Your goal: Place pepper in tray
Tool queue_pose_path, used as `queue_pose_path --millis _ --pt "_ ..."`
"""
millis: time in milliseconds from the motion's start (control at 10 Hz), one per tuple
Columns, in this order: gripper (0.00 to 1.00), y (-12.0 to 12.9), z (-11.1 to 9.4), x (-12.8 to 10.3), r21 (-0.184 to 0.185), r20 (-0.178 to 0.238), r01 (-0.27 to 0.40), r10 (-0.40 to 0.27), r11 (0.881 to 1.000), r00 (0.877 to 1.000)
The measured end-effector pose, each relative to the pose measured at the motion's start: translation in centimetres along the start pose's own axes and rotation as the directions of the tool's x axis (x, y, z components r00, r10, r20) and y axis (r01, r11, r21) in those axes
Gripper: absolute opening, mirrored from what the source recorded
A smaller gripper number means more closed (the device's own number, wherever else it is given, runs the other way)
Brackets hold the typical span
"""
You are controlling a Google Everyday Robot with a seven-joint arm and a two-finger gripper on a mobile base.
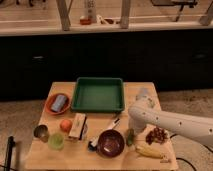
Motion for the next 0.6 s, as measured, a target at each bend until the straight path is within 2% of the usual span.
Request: queue_pose_path --millis 100,200,400,600 --pt "0.04 0.1 0.0 0.1 -0.003 0.000 -0.003 0.003 1.000 1.000" --pt "0.00 0.3 -0.1 0.4 -0.003 0.001 -0.007 0.007 1.000 1.000" --pt "0.00 0.7 -0.8 1.2 0.009 0.001 -0.021 0.021 1.000 1.000" --pt "0.00 0.8 -1.7 1.9 0.036 0.002 -0.036 0.036 0.999 0.999"
